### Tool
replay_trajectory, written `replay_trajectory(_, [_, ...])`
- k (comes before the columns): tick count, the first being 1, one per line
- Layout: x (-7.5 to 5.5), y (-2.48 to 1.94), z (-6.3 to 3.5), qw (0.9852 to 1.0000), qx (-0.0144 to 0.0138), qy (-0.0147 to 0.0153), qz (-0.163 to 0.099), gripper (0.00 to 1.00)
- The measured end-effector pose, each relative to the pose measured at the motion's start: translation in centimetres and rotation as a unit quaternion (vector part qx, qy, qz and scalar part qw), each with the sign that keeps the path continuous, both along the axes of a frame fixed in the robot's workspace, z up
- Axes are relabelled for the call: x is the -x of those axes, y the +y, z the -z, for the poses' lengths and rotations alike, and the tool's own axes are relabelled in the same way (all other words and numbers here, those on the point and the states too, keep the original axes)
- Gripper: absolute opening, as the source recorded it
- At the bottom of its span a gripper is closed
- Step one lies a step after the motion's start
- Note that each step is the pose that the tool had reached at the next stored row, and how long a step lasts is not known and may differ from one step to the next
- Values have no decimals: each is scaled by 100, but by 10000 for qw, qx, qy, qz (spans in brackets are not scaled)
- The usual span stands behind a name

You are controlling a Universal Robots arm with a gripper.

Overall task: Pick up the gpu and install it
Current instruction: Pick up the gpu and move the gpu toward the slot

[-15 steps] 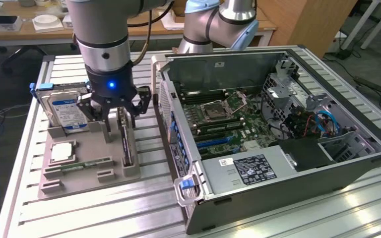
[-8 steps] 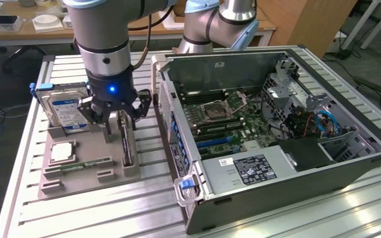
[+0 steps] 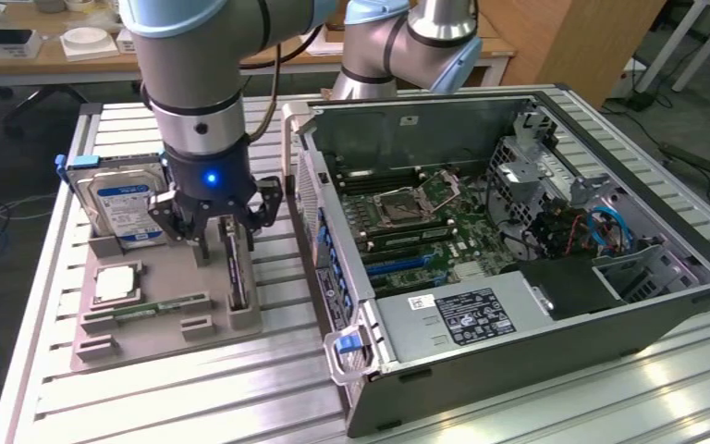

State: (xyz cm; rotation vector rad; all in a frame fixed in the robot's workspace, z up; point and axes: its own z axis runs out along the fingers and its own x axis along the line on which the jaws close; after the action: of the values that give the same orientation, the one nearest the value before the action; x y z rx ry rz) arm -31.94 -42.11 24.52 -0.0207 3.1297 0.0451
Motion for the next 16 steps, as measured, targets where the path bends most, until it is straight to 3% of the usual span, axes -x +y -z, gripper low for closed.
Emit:
replay_trajectory(6, [0,0,106,10000,0,0,0,59])
replay_trajectory(16, [0,12,188,10000,4,0,0,59])
